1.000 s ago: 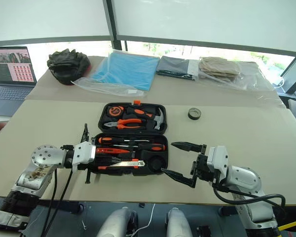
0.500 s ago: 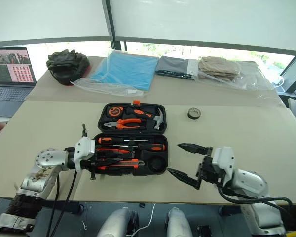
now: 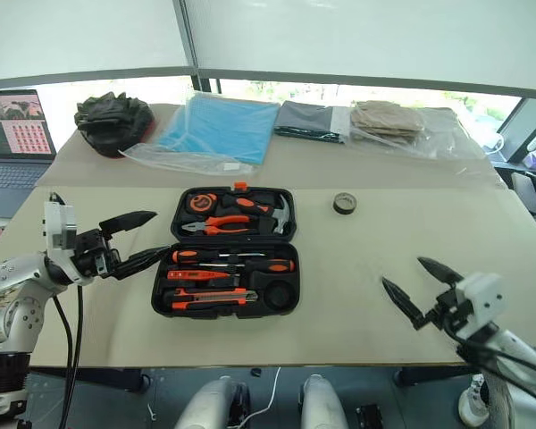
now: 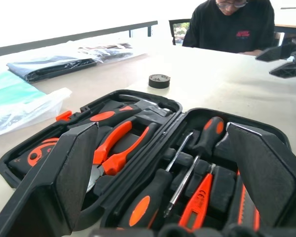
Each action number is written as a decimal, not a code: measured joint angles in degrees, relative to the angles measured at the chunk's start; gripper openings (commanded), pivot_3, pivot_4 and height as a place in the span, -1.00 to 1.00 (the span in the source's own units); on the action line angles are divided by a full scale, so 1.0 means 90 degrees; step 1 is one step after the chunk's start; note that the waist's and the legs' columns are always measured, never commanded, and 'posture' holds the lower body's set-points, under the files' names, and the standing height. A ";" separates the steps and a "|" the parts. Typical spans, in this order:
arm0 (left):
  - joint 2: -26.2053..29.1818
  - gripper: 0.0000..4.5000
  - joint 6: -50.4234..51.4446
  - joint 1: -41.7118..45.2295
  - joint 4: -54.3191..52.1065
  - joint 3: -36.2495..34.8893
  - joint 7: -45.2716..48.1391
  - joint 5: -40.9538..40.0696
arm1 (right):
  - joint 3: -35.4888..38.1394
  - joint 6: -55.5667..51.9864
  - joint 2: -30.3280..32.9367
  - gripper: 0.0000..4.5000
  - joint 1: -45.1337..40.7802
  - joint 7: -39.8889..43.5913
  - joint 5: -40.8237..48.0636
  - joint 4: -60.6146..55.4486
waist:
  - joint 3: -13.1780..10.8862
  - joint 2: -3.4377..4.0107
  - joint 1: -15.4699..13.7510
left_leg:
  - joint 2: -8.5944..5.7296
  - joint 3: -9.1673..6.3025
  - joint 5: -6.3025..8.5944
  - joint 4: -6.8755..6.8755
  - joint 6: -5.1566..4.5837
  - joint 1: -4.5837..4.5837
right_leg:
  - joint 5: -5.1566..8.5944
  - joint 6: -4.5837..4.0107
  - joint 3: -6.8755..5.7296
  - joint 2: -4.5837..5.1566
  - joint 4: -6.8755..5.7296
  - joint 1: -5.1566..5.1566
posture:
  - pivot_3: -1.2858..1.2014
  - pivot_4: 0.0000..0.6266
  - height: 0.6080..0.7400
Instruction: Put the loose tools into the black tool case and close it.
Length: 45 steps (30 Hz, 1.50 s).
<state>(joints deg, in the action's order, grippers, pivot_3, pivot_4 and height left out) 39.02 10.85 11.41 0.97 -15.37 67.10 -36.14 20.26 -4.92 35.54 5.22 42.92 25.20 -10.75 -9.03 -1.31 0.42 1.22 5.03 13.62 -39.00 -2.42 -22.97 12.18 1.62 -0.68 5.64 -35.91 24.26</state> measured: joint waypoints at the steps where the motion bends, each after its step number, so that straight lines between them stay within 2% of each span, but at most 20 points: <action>1: -0.0058 1.00 -0.0010 0.0008 -0.0011 0.0045 -0.0008 0.0002 | -0.0165 -0.0313 0.0186 1.00 -0.0483 -0.0136 -0.0092 0.0009 | -0.0001 -0.0002 0.0016 | -0.0001 -0.0002 -0.0002 0.0001 -0.0003 -0.0004 | -0.0001 -0.0002 -0.0002 0.0000 0.0001 0.0001 | 0.03 -0.52 1.00; 4: -0.0071 1.00 0.0006 -0.0006 -0.0018 0.0114 -0.0011 0.0022 | -0.0756 -0.1280 0.0641 1.00 -0.1862 -0.0247 -0.0286 0.0178 | -0.0008 -0.0014 0.0034 | 0.0009 -0.0001 -0.0003 0.0002 -0.0002 -0.0009 | -0.0032 -0.0036 -0.0003 -0.0012 0.0001 0.0011 | 0.03 -0.52 1.00; 7: -0.0049 1.00 0.0112 -0.0051 -0.0046 0.0100 -0.0007 0.0004 | -0.1836 -0.2273 0.1088 1.00 -0.3465 0.0081 -0.0703 0.0650 | -0.0009 -0.0014 0.0036 | 0.0020 -0.0001 -0.0002 0.0007 -0.0002 -0.0030 | -0.0037 -0.0039 -0.0010 -0.0023 0.0006 0.0029 | 0.03 -0.52 1.00; 9: -0.0038 1.00 0.0230 -0.0088 -0.0050 0.0087 0.0036 -0.0037 | -0.2557 -0.2750 0.1121 1.00 -0.4640 0.0347 -0.1148 0.1443 | -0.0011 -0.0017 0.0040 | 0.0026 0.0005 -0.0001 0.0008 -0.0003 -0.0043 | -0.0038 -0.0042 -0.0010 -0.0030 0.0012 0.0043 | 0.03 -0.52 1.00; 11: -0.0030 1.00 0.0272 -0.0134 -0.0031 0.0040 0.0124 -0.0132 | -0.3332 -0.3136 0.0871 1.00 -0.5936 0.0551 -0.1700 0.2817 | -0.0011 -0.0017 0.0052 | 0.0026 0.0014 0.0000 0.0007 -0.0003 -0.0054 | -0.0039 -0.0043 -0.0006 -0.0030 0.0012 0.0058 | 0.03 -0.52 1.00; 13: 0.0014 1.00 0.0252 -0.0170 -0.0004 0.0023 0.0201 -0.0123 | -0.3791 -0.3175 0.0554 1.00 -0.6760 0.0702 -0.2160 0.4003 | -0.0011 -0.0019 0.0033 | 0.0025 0.0012 -0.0001 0.0005 -0.0003 -0.0084 | -0.0040 -0.0044 -0.0011 -0.0030 0.0005 0.0085 | 0.03 -0.52 1.00; 19: 0.0071 1.00 0.0167 -0.0359 -0.0081 -0.0027 0.0309 -0.0034 | -0.4668 -0.2328 -0.0395 1.00 -0.7890 0.1096 -0.3155 0.6948 | -0.0012 -0.0018 0.0052 | 0.0015 0.0015 0.0001 0.0008 -0.0006 -0.0125 | -0.0048 -0.0032 -0.0012 -0.0022 0.0006 0.0115 | 0.03 -0.52 1.00; 22: 0.0084 1.00 0.0071 -0.0539 -0.0324 -0.0092 0.0370 -0.0029 | -0.4736 -0.1902 -0.0585 1.00 -0.8177 0.1261 -0.3481 0.7855 | -0.0013 -0.0016 0.0063 | 0.0014 0.0015 0.0002 0.0007 -0.0007 -0.0136 | -0.0055 -0.0023 -0.0014 -0.0021 0.0006 0.0119 | 0.03 -0.52 1.00; 26: 0.0154 1.00 0.0003 -0.0799 -0.0544 -0.0176 0.0497 -0.0053 | -0.4663 -0.1401 -0.0766 0.55 -0.8381 0.1322 -0.3710 0.8575 | -0.0013 -0.0015 0.0082 | 0.0014 0.0014 0.0002 0.0007 -0.0007 -0.0133 | -0.0055 -0.0023 -0.0014 -0.0020 0.0008 0.0118 | 0.03 -0.52 1.00; 34: 0.0219 1.00 -0.0074 -0.1040 -0.0764 -0.0166 0.0670 0.0012 | -0.4467 -0.0843 -0.0940 -0.68 -0.8447 0.1288 -0.3925 0.9121 | -0.0014 -0.0015 0.0095 | 0.0016 0.0014 -0.0004 0.0006 0.0003 -0.0119 | -0.0061 -0.0033 -0.0013 -0.0022 0.0003 0.0114 | 0.03 -0.52 1.00; 35: 0.0221 1.00 -0.0076 -0.1060 -0.0770 -0.0160 0.0677 0.0020 | -0.4419 -0.0777 -0.0941 -0.78 -0.8448 0.1277 -0.3937 0.9133 | -0.0014 -0.0014 0.0097 | 0.0017 0.0014 -0.0004 0.0006 0.0003 -0.0117 | -0.0061 -0.0034 -0.0012 -0.0023 0.0002 0.0113 | 0.03 -0.52 1.00; 36: 0.0227 1.00 -0.0079 -0.1076 -0.0775 -0.0156 0.0683 0.0031 | -0.4388 -0.0674 -0.0939 -0.97 -0.8456 0.1271 -0.3937 0.9132 | -0.0014 -0.0014 0.0099 | 0.0018 0.0014 -0.0004 0.0006 0.0003 -0.0116 | -0.0061 -0.0034 -0.0012 -0.0024 0.0002 0.0112 | 0.03 -0.52 1.00; 38: 0.0245 1.00 -0.0081 -0.1120 -0.0796 -0.0151 0.0699 0.0040 | -0.4332 -0.0409 -0.0914 -0.99 -0.8462 0.1356 -0.3936 0.9133 | -0.0014 -0.0014 0.0109 | 0.0019 0.0014 -0.0004 0.0007 0.0003 -0.0114 | -0.0061 -0.0035 -0.0013 -0.0026 0.0003 0.0111 | 0.03 -0.52 1.00; 40: 0.0269 1.00 -0.0081 -0.1147 -0.0820 -0.0133 0.0759 0.0056 | -0.4234 0.0064 -0.0839 -0.99 -0.8447 0.1815 -0.3901 0.9066 | -0.0019 -0.0007 0.0114 | 0.0018 0.0016 -0.0004 0.0007 0.0003 -0.0115 | -0.0061 -0.0034 -0.0011 -0.0026 0.0003 0.0113 | 0.03 -0.52 1.00; 43: 0.0484 1.00 -0.0120 -0.1239 -0.0831 -0.0082 0.0950 0.0176 | -0.4071 0.0288 -0.0568 -0.99 -0.8421 0.3112 -0.3605 0.8333 | -0.0026 0.0002 0.0118 | 0.0020 0.0016 -0.0003 0.0007 0.0002 -0.0114 | -0.0061 -0.0034 -0.0010 -0.0027 0.0003 0.0113 | 0.03 -0.52 1.00; 45: 0.0533 1.00 -0.0223 -0.1272 -0.0821 -0.0065 0.1068 0.0250 | -0.3955 -0.0144 -0.0355 -0.99 -0.8247 0.3909 -0.3287 0.7332 | -0.0027 0.0003 0.0108 | 0.0033 0.0014 -0.0002 0.0006 0.0002 -0.0116 | -0.0061 -0.0035 -0.0015 -0.0032 0.0005 0.0111 | 0.03 -0.52 1.00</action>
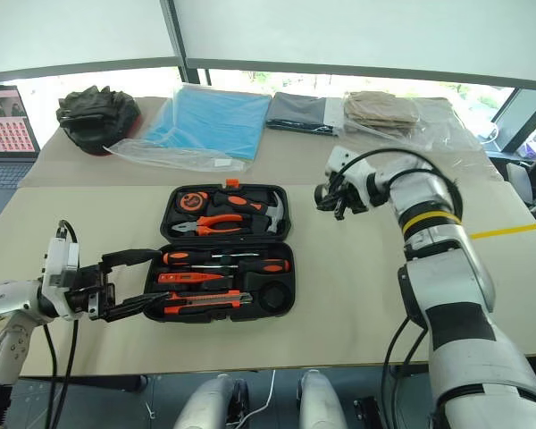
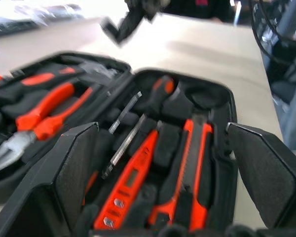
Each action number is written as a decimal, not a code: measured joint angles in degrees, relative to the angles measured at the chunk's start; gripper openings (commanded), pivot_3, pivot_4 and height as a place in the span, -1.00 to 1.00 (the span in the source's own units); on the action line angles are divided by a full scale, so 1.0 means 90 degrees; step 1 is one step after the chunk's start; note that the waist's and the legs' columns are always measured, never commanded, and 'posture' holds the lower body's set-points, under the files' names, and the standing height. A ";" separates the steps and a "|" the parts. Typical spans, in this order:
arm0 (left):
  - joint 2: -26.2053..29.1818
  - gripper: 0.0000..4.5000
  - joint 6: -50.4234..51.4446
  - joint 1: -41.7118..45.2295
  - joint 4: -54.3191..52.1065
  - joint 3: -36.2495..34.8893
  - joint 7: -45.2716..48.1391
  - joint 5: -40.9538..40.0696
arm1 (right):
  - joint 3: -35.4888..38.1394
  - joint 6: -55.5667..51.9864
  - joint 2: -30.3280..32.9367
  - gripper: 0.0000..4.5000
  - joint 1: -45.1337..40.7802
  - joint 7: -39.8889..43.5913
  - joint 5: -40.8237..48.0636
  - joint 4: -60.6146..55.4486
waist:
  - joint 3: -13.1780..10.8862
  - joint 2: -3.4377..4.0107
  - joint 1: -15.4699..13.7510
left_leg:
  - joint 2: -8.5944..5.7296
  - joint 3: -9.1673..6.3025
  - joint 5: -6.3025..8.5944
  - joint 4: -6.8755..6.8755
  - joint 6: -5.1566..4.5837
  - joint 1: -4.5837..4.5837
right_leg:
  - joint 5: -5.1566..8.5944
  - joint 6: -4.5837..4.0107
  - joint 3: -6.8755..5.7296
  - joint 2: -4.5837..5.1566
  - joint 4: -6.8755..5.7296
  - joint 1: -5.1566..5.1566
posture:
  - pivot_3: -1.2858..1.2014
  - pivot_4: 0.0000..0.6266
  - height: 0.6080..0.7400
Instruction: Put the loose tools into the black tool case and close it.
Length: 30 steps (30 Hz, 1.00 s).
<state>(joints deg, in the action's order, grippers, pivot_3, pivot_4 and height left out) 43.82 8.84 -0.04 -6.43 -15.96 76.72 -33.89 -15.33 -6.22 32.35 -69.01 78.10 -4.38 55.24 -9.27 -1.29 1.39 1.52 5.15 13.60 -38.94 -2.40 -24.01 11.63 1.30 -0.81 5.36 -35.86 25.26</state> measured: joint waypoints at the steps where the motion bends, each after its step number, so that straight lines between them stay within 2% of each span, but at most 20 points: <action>1: 0.0045 1.00 -0.0050 -0.0030 0.0025 0.0027 0.0081 0.0027 | 0.0000 -0.0529 0.0154 -0.99 0.0263 0.0464 0.0249 -0.0922 | 0.0000 0.0000 -0.0012 | 0.0005 0.0000 0.0001 0.0000 0.0000 0.0000 | -0.0001 -0.0001 -0.0001 -0.0003 0.0000 -0.0001 | 0.03 -0.52 1.00; 3: 0.0144 1.00 -0.0138 -0.0064 0.0081 0.0085 0.0220 0.0088 | -0.0218 -0.1893 0.0641 -0.99 0.1011 0.1066 0.0878 -0.3064 | 0.0000 0.0000 -0.0061 | 0.0012 -0.0007 0.0003 0.0001 0.0002 -0.0005 | -0.0001 -0.0005 -0.0008 -0.0003 -0.0003 0.0002 | 0.03 -0.52 1.00; 5: 0.0188 1.00 -0.0182 -0.0080 0.0164 0.0140 0.0349 0.0150 | -0.0504 -0.3763 0.1036 -0.99 0.1762 0.1173 0.1527 -0.5458 | 0.0000 0.0000 -0.0081 | 0.0014 -0.0006 0.0007 -0.0002 0.0007 -0.0006 | 0.0001 -0.0010 -0.0008 0.0000 -0.0002 0.0009 | 0.03 -0.52 1.00; 7: 0.0186 1.00 -0.0284 -0.0068 0.0199 0.0166 0.0389 0.0214 | -0.0641 -0.4934 0.1032 -0.99 0.2075 0.1034 0.1922 -0.6717 | 0.0000 0.0000 -0.0073 | 0.0016 -0.0004 0.0007 -0.0007 0.0009 -0.0006 | -0.0004 -0.0019 -0.0009 0.0001 -0.0003 0.0011 | 0.03 -0.52 1.00; 10: 0.0190 1.00 -0.0362 -0.0075 0.0251 0.0175 0.0470 0.0255 | -0.0920 -0.5978 0.1090 -0.99 0.2555 0.0574 0.2153 -0.8034 | 0.0001 -0.0001 -0.0073 | 0.0020 0.0000 0.0006 -0.0010 0.0013 0.0003 | -0.0005 -0.0026 -0.0013 0.0002 0.0000 0.0007 | 0.03 -0.52 1.00; 15: 0.0222 1.00 -0.0547 -0.0087 0.0350 0.0197 0.0660 0.0315 | -0.1355 -0.6720 0.1075 -0.99 0.2747 -0.0169 0.2268 -0.8598 | 0.0000 -0.0001 -0.0072 | 0.0023 0.0008 0.0004 -0.0016 0.0017 0.0003 | 0.0000 -0.0033 -0.0010 -0.0001 -0.0002 0.0012 | 0.03 -0.52 1.00; 20: 0.0222 1.00 -0.0572 -0.0081 0.0392 0.0285 0.0663 0.0390 | -0.1778 -0.6731 0.1012 -0.99 0.2675 -0.0576 0.2267 -0.8625 | 0.0001 -0.0002 -0.0071 | 0.0024 0.0009 0.0004 -0.0016 0.0017 0.0002 | 0.0000 -0.0033 -0.0010 -0.0005 -0.0001 0.0012 | 0.03 -0.52 1.00; 30: 0.0211 1.00 -0.0583 -0.0441 0.0244 0.0244 0.0417 0.0389 | -0.2381 -0.6530 0.1036 -0.99 0.2279 -0.0732 0.2229 -0.8293 | 0.0007 -0.0012 -0.0074 | 0.0027 0.0009 0.0004 -0.0017 0.0017 0.0023 | 0.0001 -0.0034 -0.0012 -0.0007 -0.0001 -0.0007 | 0.03 -0.52 1.00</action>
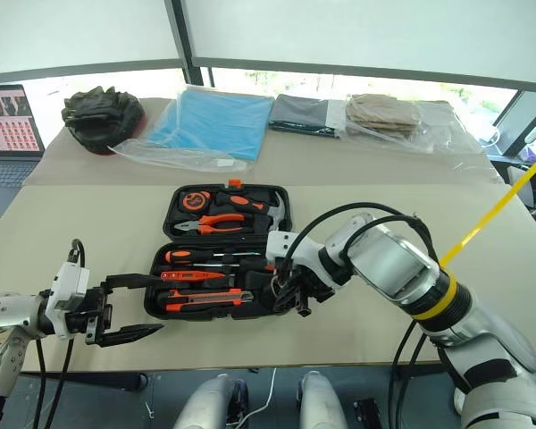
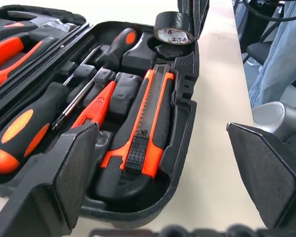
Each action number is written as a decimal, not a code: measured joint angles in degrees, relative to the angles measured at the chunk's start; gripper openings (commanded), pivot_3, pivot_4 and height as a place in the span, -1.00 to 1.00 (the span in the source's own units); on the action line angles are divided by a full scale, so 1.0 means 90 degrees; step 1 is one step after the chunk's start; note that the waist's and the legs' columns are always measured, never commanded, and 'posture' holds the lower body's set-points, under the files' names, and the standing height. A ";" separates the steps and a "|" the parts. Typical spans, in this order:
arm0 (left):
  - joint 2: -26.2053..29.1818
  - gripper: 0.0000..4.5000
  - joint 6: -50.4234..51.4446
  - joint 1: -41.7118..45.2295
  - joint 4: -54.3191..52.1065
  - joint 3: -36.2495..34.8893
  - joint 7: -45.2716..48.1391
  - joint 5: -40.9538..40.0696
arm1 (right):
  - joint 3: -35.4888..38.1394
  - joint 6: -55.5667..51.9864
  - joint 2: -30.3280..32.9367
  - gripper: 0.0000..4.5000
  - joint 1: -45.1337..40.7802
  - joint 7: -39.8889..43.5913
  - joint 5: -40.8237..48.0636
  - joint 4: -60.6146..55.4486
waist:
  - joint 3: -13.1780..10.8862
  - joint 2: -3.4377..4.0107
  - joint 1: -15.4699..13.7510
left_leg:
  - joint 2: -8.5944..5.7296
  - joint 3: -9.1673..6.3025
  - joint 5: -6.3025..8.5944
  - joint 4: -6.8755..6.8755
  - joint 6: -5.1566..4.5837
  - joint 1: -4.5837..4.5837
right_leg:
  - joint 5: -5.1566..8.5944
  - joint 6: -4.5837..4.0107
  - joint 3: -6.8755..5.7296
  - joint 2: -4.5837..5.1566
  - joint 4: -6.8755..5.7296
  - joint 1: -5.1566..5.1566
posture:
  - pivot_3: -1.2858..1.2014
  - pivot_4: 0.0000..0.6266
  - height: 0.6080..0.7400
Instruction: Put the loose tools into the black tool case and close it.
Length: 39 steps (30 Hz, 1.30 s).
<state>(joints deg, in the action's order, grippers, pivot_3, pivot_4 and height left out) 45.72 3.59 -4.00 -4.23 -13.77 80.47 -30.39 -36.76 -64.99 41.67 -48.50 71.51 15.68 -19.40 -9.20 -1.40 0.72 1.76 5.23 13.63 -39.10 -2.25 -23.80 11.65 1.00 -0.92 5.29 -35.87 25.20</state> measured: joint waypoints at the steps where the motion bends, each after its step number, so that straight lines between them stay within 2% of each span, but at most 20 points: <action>1: 0.0000 1.00 0.0000 -0.0035 -0.0024 -0.0017 -0.0029 -0.0001 | -0.0085 0.0033 0.0001 -0.66 -0.0029 -0.0046 -0.0041 0.0001 | 0.0003 -0.0005 0.0001 | 0.0002 0.0000 0.0000 0.0000 0.0000 0.0003 | 0.0000 -0.0001 0.0000 0.0000 0.0000 -0.0002 | 0.03 -0.52 1.00; 2: 0.0000 1.00 0.0000 -0.0060 -0.0057 -0.0029 -0.0050 -0.0004 | -0.0135 0.0070 0.0002 -0.57 -0.0033 -0.0086 -0.0085 0.0017 | 0.0005 -0.0009 -0.0001 | 0.0003 0.0000 0.0000 0.0000 0.0000 0.0003 | 0.0001 -0.0001 -0.0001 0.0000 0.0000 -0.0002 | 0.03 -0.52 1.00; 11: -0.0001 1.00 0.0006 -0.0413 -0.0349 -0.0261 -0.0329 -0.0050 | -0.0133 0.0065 0.0167 0.76 -0.0079 -0.0037 0.0127 -0.0037 | 0.0005 -0.0009 -0.0008 | 0.0002 0.0002 0.0011 0.0004 0.0004 -0.0005 | 0.0002 -0.0002 0.0000 0.0002 0.0001 0.0008 | 0.03 -0.52 1.00; 13: -0.0002 1.00 0.0029 -0.0407 -0.0377 -0.0355 -0.0414 -0.0101 | -0.0005 0.0080 0.0279 0.76 -0.0060 0.0129 0.0324 -0.0058 | 0.0003 -0.0010 -0.0009 | 0.0003 0.0002 0.0010 0.0003 0.0004 -0.0005 | 0.0002 -0.0001 -0.0001 0.0002 0.0002 0.0007 | 0.03 -0.52 1.00; 16: -0.0016 1.00 0.0092 -0.0414 -0.0364 -0.0688 -0.0680 -0.0200 | 0.0779 0.0185 0.0694 0.76 0.0047 0.0569 0.0931 -0.0131 | 0.0002 -0.0011 -0.0016 | 0.0003 0.0002 0.0011 0.0004 0.0004 -0.0004 | 0.0002 -0.0001 -0.0001 0.0002 0.0005 0.0005 | 0.03 -0.52 1.00; 19: -0.0202 1.00 0.0325 -0.0387 -0.0149 -0.1105 -0.1190 -0.0389 | 0.1698 0.0724 0.1022 0.76 0.0609 0.0714 0.1219 0.0037 | 0.0003 -0.0015 -0.0025 | 0.0006 -0.0001 0.0011 0.0005 0.0004 -0.0002 | 0.0002 0.0000 -0.0005 0.0000 0.0010 -0.0003 | 0.03 -0.52 1.00; 21: -0.0238 0.75 0.0523 -0.0387 0.0105 -0.1279 -0.1535 -0.0391 | 0.2122 0.1120 0.1026 0.53 0.1036 0.0673 0.1298 0.0306 | 0.0003 -0.0016 -0.0020 | 0.0005 0.0003 0.0011 0.0005 0.0004 -0.0002 | 0.0002 0.0000 -0.0001 -0.0002 0.0007 -0.0001 | 0.03 -0.52 1.00; 23: -0.0246 0.55 0.0622 -0.0323 0.0323 -0.1337 -0.1893 -0.0314 | 0.2591 0.1700 0.0638 0.33 0.1300 0.0306 0.1253 0.0696 | 0.0004 -0.0017 0.0006 | 0.0010 0.0008 0.0010 0.0003 0.0005 0.0002 | 0.0002 0.0000 0.0007 -0.0013 0.0003 -0.0001 | 0.03 -0.52 1.00; 24: -0.0255 0.32 0.0653 -0.0264 0.0404 -0.1337 -0.2066 -0.0233 | 0.2751 0.2022 0.0459 0.12 0.1374 0.0102 0.1156 0.0891 | 0.0004 -0.0018 0.0012 | 0.0010 0.0010 0.0008 0.0004 0.0007 0.0004 | 0.0002 0.0000 0.0009 -0.0015 0.0001 -0.0001 | 0.03 -0.52 1.00; 25: -0.0298 0.21 0.0739 -0.0101 0.0565 -0.1335 -0.2410 -0.0090 | 0.2899 0.2654 0.0228 0.01 0.1504 -0.0294 0.0871 0.1222 | 0.0003 -0.0018 0.0002 | 0.0008 0.0009 0.0007 0.0003 0.0009 0.0006 | 0.0002 0.0000 0.0007 -0.0015 -0.0002 -0.0003 | 0.03 -0.52 1.00; 26: -0.0333 -0.01 0.0767 -0.0026 0.0644 -0.1335 -0.2615 -0.0009 | 0.2916 0.3031 0.0143 -0.20 0.1560 -0.0519 0.0668 0.1441 | 0.0003 -0.0018 -0.0002 | 0.0007 0.0011 0.0006 0.0003 0.0010 0.0005 | 0.0002 0.0001 0.0008 -0.0014 -0.0003 -0.0002 | 0.03 -0.52 1.00; 31: -0.0844 -0.79 0.0866 0.0785 0.1213 -0.0992 -0.3795 0.0579 | 0.2838 0.5113 -0.0737 -0.95 0.1633 -0.1723 -0.0534 0.2857 | 0.0003 -0.0019 -0.0025 | -0.0004 0.0015 0.0005 -0.0002 0.0009 0.0004 | -0.0004 0.0008 0.0010 -0.0012 -0.0005 -0.0008 | 0.03 -0.52 1.00; 33: -0.1038 -0.99 0.0915 0.1022 0.1290 -0.0739 -0.4082 0.0768 | 0.2696 0.5653 -0.0999 -1.00 0.1624 -0.2015 -0.0899 0.3417 | 0.0004 -0.0022 -0.0023 | -0.0006 0.0016 0.0005 -0.0002 0.0008 0.0004 | -0.0007 0.0012 0.0013 -0.0011 -0.0003 -0.0009 | 0.03 -0.52 1.00; 39: -0.1374 -0.99 0.0989 0.1505 0.1350 0.0095 -0.4395 0.1303 | 0.2560 0.6190 -0.1554 -1.00 0.1419 -0.2454 -0.1487 0.4532 | 0.0004 -0.0022 0.0005 | -0.0005 0.0016 0.0006 0.0001 0.0007 0.0001 | -0.0009 0.0012 0.0017 -0.0013 -0.0007 -0.0005 | 0.03 -0.52 1.00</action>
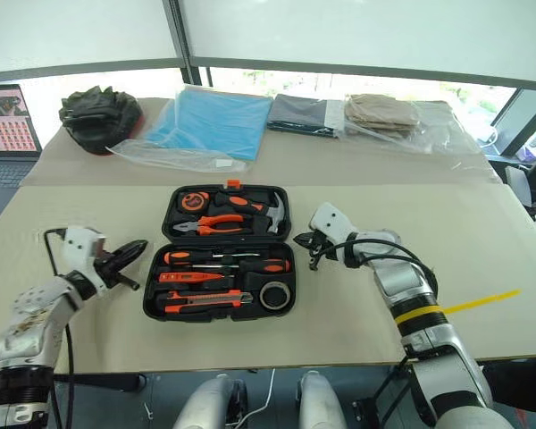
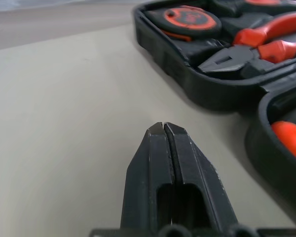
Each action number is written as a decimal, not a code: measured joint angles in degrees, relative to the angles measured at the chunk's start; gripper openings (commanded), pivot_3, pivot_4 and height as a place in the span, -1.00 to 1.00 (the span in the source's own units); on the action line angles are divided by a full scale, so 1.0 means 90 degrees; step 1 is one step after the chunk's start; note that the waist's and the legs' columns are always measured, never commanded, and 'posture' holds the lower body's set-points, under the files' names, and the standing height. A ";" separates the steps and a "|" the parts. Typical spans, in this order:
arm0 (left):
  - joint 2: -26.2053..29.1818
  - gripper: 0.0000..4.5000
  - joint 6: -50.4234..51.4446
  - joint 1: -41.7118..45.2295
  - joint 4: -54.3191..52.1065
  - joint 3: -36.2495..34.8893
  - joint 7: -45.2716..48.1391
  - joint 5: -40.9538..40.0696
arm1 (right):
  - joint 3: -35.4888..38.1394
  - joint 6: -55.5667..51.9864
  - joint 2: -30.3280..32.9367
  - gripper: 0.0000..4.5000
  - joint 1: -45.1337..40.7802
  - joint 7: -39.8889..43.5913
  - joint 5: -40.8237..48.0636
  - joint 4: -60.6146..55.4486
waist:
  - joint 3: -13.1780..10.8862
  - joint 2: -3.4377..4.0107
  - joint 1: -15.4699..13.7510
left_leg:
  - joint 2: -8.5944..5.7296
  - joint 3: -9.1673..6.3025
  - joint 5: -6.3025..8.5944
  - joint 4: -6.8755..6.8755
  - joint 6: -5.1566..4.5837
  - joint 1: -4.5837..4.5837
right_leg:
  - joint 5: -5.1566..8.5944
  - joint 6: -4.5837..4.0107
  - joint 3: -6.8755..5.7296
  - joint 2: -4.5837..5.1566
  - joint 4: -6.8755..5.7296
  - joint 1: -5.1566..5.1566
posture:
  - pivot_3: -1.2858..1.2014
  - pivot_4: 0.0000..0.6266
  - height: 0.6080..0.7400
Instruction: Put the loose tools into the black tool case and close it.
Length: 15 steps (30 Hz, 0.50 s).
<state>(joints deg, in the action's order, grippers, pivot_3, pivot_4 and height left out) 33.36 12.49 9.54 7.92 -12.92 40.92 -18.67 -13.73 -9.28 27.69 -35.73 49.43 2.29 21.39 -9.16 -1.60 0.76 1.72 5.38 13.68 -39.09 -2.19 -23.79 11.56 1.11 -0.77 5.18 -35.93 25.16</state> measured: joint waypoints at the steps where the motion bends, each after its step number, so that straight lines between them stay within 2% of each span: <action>1: 0.0000 -0.99 -0.0002 0.0052 0.0040 0.0059 0.0002 0.0062 | 0.0008 0.0018 -0.0024 -1.00 -0.0028 0.0004 -0.0005 0.0051 | 0.0000 0.0000 0.0002 | 0.0001 -0.0001 0.0000 0.0001 0.0000 0.0001 | 0.0000 0.0000 -0.0001 -0.0001 0.0000 0.0000 | 0.03 -0.52 1.00; 8: -0.0011 -0.99 0.0032 0.0374 0.0270 0.0364 0.0057 0.0320 | -0.0025 0.0108 -0.0218 -1.00 -0.0051 0.0465 0.0015 -0.0022 | 0.0000 0.0000 -0.0013 | -0.0003 -0.0003 0.0001 -0.0001 -0.0002 0.0000 | -0.0003 0.0005 0.0001 0.0005 0.0000 -0.0004 | 0.03 -0.52 1.00; 15: 0.0075 -0.99 0.0007 -0.0080 -0.0272 0.0619 0.0691 0.0307 | 0.0057 -0.0587 0.0100 -1.00 0.0463 0.0721 0.0088 -0.1063 | 0.0001 0.0001 -0.0014 | -0.0002 -0.0001 0.0013 0.0010 -0.0008 0.0000 | -0.0001 0.0006 0.0001 0.0007 0.0011 -0.0003 | 0.03 -0.52 1.00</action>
<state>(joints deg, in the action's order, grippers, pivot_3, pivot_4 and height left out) 34.03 12.55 8.82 5.47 -7.35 47.14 -15.91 -13.21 -14.56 28.58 -31.56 55.91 3.08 11.82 -9.16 -1.58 0.64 1.70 5.37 13.80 -39.00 -2.26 -23.79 11.55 1.16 -0.76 5.23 -35.84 25.13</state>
